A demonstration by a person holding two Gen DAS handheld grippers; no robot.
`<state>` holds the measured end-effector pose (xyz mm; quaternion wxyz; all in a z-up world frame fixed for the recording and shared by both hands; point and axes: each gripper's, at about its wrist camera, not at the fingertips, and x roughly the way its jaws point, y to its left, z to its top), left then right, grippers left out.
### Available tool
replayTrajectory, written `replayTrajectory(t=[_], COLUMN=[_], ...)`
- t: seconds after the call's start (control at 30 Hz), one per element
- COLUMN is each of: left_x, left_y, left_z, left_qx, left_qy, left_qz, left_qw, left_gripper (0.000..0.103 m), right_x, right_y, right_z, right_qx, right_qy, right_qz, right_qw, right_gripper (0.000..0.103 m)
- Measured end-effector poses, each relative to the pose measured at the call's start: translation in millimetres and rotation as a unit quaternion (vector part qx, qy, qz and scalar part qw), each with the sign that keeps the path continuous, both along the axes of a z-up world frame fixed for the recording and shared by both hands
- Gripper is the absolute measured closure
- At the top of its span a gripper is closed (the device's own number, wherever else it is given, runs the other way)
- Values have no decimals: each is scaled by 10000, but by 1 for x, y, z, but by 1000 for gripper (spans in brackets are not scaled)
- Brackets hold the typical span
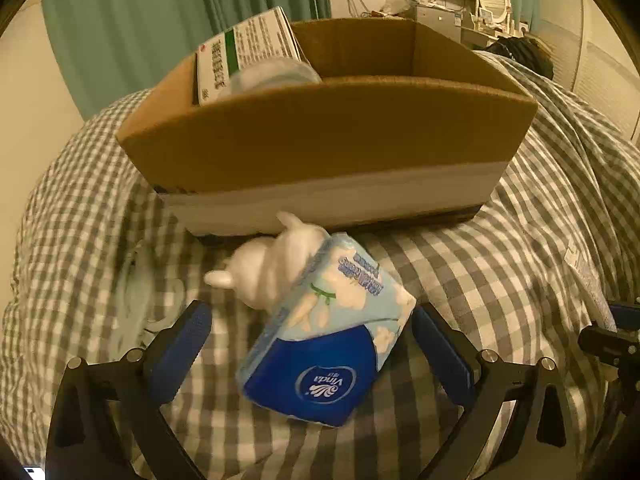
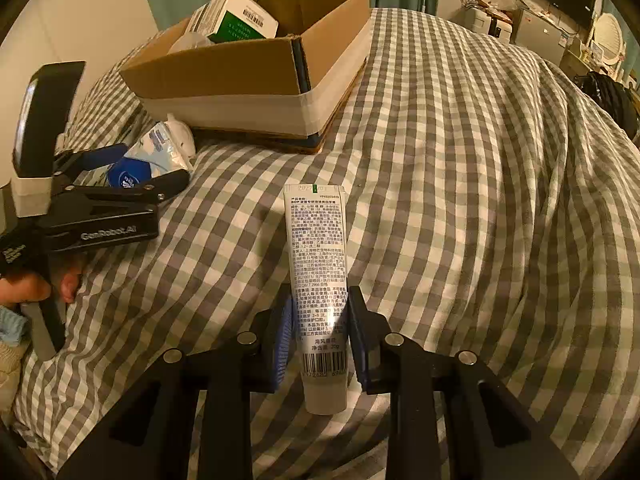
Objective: Organize objects
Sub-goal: 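Grasp the tissue pack with the left tool while the right tool grasps the white tube, then lower the tissue pack and white tube into the box and open both tools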
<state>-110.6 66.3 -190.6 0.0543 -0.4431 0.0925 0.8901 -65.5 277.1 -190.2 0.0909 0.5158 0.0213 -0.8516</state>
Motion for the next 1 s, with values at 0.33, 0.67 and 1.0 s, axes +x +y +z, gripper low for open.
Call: replayTrajectory(t=[0.33,0.67,1.0], left_x=[20,52,46], left_y=[-1,-18,-16], left_z=[6,41,133], left_qx=[199,411,387], left_qy=[-44,60,906], left_qz=[-274,-205,-421], left_qw=[9994,9989,9942], left_gripper=[37,40,40], right_x=[4,15,-18], right_y=[-8,-29,-64], right_z=[1,38,140], right_qx=[13,-206,-331], right_qy=[120,493,1339], right_qz=[24,98,497], right_qw=[9999,9985,9892], right_gripper=[77,77,77])
